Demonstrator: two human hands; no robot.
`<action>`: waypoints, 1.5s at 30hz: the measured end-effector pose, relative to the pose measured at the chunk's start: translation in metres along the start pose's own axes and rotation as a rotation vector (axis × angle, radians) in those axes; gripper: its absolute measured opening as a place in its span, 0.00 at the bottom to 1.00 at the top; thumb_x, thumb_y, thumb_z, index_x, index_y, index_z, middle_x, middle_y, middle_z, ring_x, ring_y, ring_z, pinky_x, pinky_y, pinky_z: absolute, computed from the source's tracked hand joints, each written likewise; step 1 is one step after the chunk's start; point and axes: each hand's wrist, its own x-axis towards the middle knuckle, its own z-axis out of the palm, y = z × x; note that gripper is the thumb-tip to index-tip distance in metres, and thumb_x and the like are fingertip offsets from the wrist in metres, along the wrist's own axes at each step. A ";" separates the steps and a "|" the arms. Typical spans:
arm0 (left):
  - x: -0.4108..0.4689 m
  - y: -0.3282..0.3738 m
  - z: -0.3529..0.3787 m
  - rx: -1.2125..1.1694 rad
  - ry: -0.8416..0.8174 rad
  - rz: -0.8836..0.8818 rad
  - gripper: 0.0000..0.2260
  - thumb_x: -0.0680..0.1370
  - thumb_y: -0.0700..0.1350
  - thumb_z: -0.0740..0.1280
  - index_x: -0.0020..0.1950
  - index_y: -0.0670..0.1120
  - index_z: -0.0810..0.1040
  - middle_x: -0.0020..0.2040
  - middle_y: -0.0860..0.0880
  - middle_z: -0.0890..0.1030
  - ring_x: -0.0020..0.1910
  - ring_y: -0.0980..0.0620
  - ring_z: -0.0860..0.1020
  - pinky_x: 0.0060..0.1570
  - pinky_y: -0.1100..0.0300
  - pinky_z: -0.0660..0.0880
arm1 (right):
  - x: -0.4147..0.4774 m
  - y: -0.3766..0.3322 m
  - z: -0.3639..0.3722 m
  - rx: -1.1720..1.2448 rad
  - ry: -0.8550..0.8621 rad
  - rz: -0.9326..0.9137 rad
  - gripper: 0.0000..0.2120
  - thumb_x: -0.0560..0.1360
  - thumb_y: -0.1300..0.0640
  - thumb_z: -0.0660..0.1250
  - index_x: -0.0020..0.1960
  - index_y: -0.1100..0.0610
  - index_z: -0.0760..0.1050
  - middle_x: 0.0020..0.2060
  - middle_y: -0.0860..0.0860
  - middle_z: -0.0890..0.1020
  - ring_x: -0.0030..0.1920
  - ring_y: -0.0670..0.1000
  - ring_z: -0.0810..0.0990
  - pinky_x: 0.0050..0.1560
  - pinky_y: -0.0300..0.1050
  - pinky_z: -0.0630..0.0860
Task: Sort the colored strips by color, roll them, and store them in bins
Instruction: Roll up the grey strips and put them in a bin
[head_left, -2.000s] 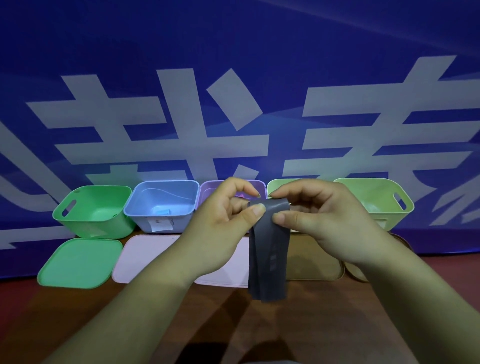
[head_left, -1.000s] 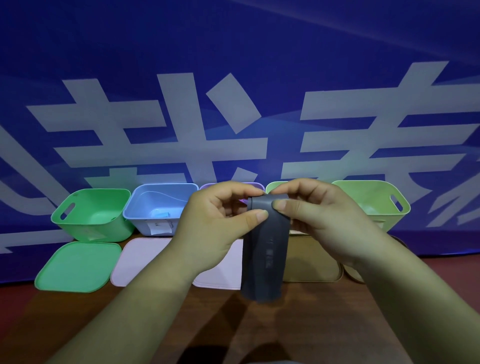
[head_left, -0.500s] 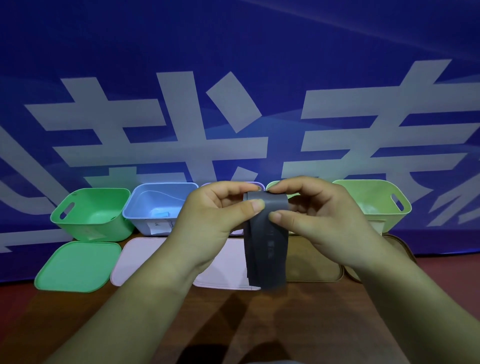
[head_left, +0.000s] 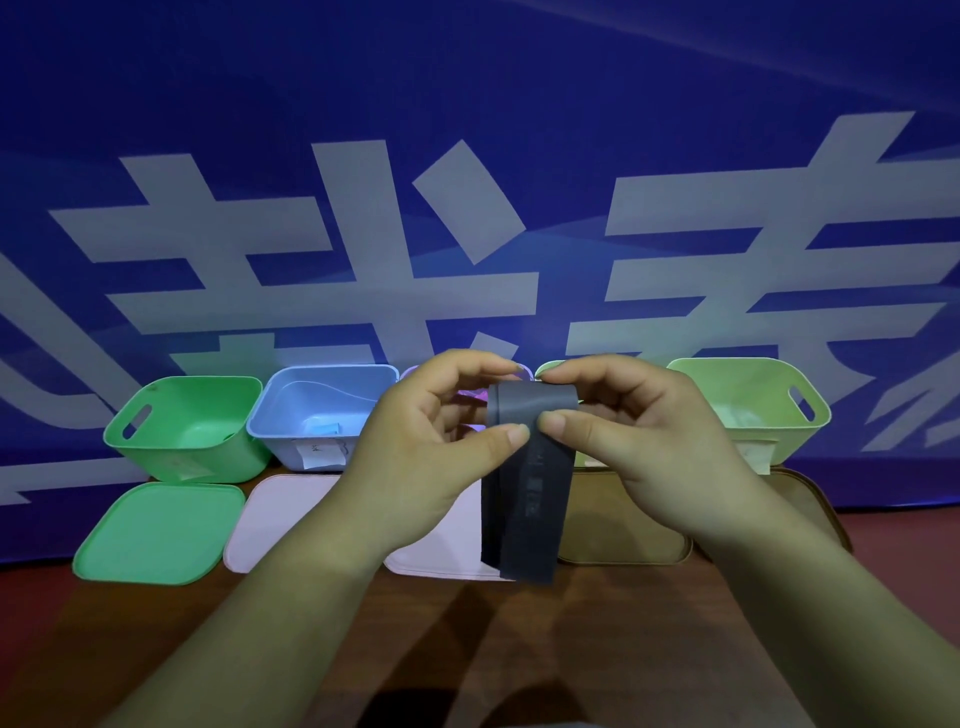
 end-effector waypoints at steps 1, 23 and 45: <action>0.000 0.000 0.000 0.020 0.002 0.014 0.18 0.73 0.34 0.74 0.56 0.56 0.80 0.54 0.53 0.83 0.53 0.48 0.83 0.51 0.51 0.82 | 0.000 0.000 0.000 0.003 0.005 0.001 0.12 0.69 0.66 0.73 0.52 0.57 0.81 0.47 0.56 0.85 0.43 0.55 0.83 0.46 0.46 0.81; 0.001 -0.011 0.004 -0.068 0.097 -0.027 0.15 0.69 0.43 0.78 0.54 0.52 0.85 0.52 0.49 0.85 0.55 0.47 0.83 0.58 0.48 0.79 | -0.008 0.008 -0.003 -0.021 -0.088 -0.026 0.20 0.68 0.63 0.75 0.57 0.52 0.79 0.53 0.51 0.82 0.50 0.52 0.84 0.48 0.40 0.79; -0.006 -0.010 0.005 0.025 0.035 0.081 0.17 0.71 0.41 0.74 0.55 0.58 0.81 0.55 0.52 0.83 0.53 0.44 0.82 0.55 0.44 0.80 | -0.007 0.002 -0.001 -0.013 -0.013 0.018 0.17 0.67 0.57 0.73 0.55 0.59 0.80 0.45 0.53 0.85 0.43 0.49 0.84 0.41 0.40 0.79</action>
